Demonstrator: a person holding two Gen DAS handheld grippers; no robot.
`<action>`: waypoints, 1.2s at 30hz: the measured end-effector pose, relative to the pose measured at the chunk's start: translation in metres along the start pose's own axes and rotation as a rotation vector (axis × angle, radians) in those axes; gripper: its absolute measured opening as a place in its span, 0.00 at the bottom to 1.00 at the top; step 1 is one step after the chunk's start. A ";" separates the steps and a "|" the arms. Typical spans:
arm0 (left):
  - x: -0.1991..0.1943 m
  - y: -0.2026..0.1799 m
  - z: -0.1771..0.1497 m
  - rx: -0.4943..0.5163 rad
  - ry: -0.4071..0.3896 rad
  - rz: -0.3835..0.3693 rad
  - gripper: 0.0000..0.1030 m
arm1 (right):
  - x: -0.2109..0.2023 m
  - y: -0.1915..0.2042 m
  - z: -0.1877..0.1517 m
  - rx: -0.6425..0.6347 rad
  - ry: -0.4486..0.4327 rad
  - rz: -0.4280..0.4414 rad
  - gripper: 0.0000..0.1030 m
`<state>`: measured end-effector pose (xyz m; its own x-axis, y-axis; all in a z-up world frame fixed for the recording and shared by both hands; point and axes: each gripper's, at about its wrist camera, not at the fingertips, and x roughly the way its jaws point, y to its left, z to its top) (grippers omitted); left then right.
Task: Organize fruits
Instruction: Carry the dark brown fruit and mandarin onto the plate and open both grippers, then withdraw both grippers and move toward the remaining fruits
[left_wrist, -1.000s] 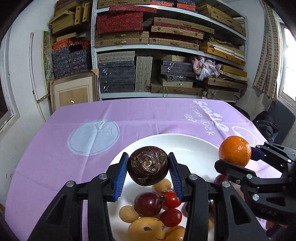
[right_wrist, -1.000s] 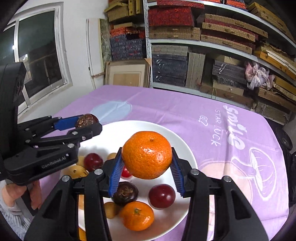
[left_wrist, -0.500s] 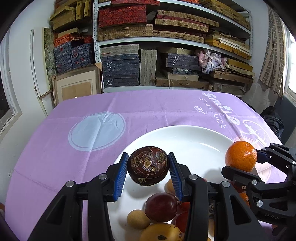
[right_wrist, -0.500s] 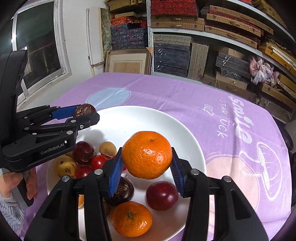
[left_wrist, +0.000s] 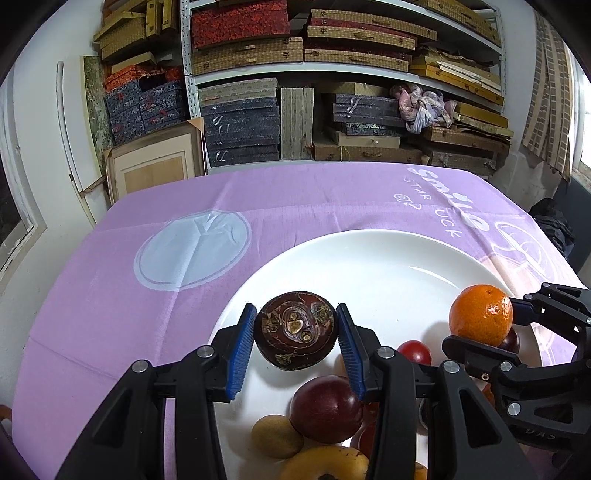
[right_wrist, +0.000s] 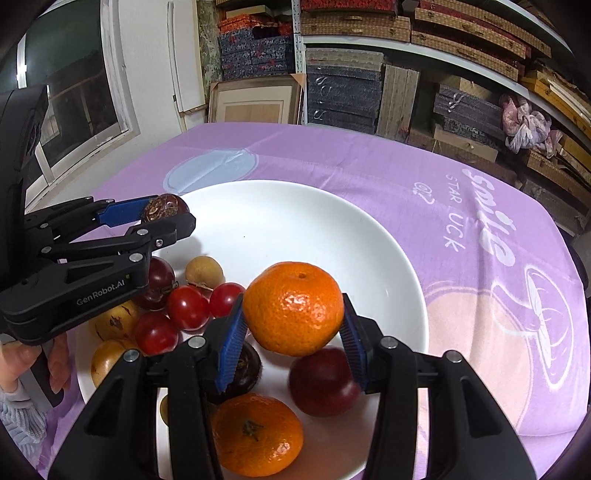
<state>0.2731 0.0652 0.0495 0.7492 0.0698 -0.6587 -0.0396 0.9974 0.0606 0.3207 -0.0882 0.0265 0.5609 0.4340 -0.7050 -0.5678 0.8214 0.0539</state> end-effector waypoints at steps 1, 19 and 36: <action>0.001 0.000 0.000 0.000 0.002 -0.001 0.43 | 0.000 0.000 0.000 0.000 0.001 0.000 0.46; -0.032 0.018 0.008 -0.061 -0.080 0.033 0.76 | -0.059 0.005 0.016 -0.009 -0.151 -0.012 0.63; -0.139 -0.004 -0.106 -0.016 0.007 -0.077 0.80 | -0.211 0.057 -0.130 -0.086 -0.251 0.048 0.92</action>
<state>0.0991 0.0540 0.0609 0.7456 -0.0072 -0.6663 0.0074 1.0000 -0.0024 0.0914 -0.1811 0.0867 0.6581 0.5583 -0.5052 -0.6402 0.7681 0.0148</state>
